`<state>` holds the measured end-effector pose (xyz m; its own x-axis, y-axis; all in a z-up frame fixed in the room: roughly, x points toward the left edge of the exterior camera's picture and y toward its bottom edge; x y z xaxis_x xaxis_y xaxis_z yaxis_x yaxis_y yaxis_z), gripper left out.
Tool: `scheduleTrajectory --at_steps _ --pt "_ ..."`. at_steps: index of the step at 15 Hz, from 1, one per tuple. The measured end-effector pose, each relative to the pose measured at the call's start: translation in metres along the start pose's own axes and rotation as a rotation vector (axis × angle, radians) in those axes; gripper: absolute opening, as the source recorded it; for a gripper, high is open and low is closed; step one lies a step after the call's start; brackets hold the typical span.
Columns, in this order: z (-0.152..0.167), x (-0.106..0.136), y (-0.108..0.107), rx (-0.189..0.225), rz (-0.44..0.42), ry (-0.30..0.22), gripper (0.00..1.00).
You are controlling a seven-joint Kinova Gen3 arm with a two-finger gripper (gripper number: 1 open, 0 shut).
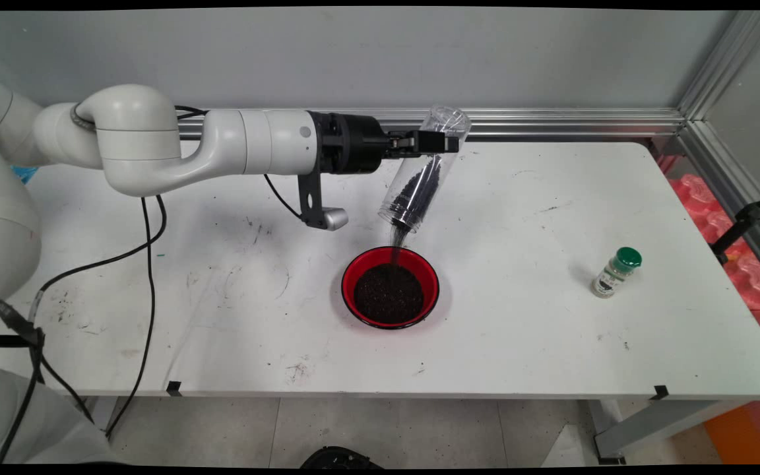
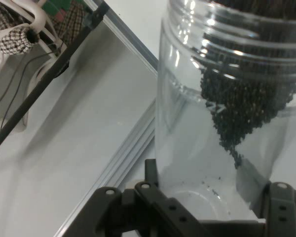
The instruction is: Pour the black seasoning powder in the red bowl
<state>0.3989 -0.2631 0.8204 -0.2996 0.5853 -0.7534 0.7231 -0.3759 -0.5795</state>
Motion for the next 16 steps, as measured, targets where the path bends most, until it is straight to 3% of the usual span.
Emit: scheduleTrajectory --at_steps 16 --pt "0.0003 -0.0031 -0.0024 0.026 0.011 -0.015 0.0"
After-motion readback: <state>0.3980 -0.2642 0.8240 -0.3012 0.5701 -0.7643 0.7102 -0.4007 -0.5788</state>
